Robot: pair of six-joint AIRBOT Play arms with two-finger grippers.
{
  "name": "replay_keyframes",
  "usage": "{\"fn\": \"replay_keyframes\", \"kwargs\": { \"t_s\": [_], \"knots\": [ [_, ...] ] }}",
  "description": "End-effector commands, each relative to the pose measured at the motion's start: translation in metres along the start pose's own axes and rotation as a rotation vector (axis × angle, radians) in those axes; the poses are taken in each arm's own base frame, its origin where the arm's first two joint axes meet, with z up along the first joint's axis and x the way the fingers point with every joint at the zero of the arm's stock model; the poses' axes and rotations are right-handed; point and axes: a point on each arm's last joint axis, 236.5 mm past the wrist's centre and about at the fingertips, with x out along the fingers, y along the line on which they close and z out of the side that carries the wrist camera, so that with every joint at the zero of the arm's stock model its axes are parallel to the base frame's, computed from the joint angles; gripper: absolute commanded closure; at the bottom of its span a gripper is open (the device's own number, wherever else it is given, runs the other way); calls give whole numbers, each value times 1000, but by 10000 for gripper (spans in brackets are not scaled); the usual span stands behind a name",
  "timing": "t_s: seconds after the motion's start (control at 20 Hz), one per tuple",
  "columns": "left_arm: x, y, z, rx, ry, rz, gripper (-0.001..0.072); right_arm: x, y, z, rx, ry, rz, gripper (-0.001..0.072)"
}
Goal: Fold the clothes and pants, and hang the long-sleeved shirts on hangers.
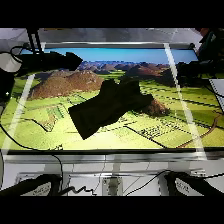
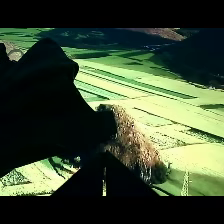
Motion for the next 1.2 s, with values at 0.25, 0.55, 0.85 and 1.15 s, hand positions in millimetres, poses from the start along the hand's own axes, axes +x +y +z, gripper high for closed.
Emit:
{"fn": "replay_keyframes", "kwargs": {
  "t_s": [0.25, 0.55, 0.85, 1.15],
  "knots": [
    [0, 0, 0, 0, 0, 1, 9, 0, 0, 0, 0, 0, 1, 671],
    [0, 0, 0, 0, 0, 1, 10, 0, 1, 6, 4, -25, 3, 671],
    [0, 0, 0, -2, -1, -1, 9, -6, 68, -16, 77, 82, 278, 670],
    [-1, -5, -1, -14, 6, -22, 10, 27, 158, -126, -63, 420, 440, 670]
  ]
}}
